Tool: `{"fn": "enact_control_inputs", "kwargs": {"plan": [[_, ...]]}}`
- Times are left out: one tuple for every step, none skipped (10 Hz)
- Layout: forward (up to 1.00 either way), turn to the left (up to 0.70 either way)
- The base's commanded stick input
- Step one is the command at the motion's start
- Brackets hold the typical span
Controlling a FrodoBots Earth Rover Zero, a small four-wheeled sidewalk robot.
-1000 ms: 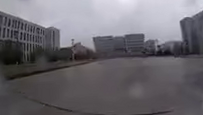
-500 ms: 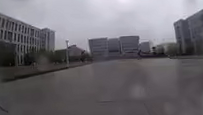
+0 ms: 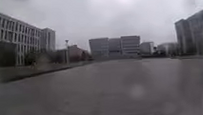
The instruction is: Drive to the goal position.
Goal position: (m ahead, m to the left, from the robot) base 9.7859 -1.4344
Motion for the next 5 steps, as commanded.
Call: {"fn": "enact_control_inputs", "kwargs": {"plan": [[1.0,-0.25],[1.0,0.0],[1.0,0.0],[1.0,0.0],[1.0,0.0]]}}
